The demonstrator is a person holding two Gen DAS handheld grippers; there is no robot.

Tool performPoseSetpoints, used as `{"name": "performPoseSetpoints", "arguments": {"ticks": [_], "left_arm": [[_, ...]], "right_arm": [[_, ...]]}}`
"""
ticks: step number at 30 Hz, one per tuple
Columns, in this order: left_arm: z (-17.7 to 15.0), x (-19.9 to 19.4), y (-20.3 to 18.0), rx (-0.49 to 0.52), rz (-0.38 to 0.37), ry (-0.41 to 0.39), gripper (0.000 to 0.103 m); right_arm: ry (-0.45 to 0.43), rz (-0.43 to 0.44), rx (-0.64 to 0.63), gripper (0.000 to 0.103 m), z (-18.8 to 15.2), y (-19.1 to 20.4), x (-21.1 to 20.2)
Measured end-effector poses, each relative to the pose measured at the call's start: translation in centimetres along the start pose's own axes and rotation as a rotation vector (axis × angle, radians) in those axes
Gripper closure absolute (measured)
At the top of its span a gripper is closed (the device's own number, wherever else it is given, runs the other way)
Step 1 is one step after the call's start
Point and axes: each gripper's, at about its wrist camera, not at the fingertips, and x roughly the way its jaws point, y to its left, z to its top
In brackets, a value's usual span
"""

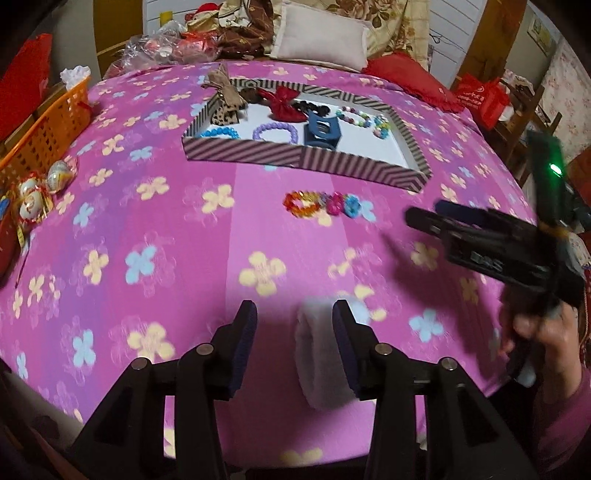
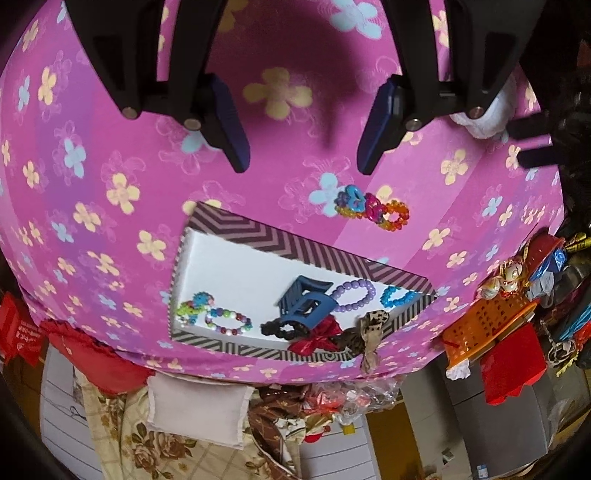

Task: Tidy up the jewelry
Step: 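Withdraw both open tools toward the white fluffy scrunchie and amber bracelet, then grasp the white fluffy scrunchie with the left tool while the right tool grasps the amber bead bracelet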

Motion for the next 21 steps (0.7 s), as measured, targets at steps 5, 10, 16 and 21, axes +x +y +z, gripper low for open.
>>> {"name": "performPoseSetpoints", "arguments": {"ticks": [5, 10, 16, 21], "left_arm": [[-1.4, -0.2, -0.7, -0.018, -0.022, 0.023, 0.05], [-2.4, 1.4, -1.3, 0.002, 0.012, 0.053, 0.05], [-2.4, 2.8, -1.0, 0.0, 0.007, 0.064, 0.05], [-2.1, 3.2, -0.6, -0.005, -0.045, 0.048, 0.075]], "right_arm": [[0.018, 0.028, -0.075, 0.038, 0.8, 1.6, 1.9], [0.034, 0.064, -0.145, 0.038, 1.6, 3.3, 4.2], [0.051, 0.052, -0.231, 0.067, 2.0, 4.6, 6.7], [0.036, 0.057, -0.222, 0.089, 1.8, 4.2, 6.7]]}}
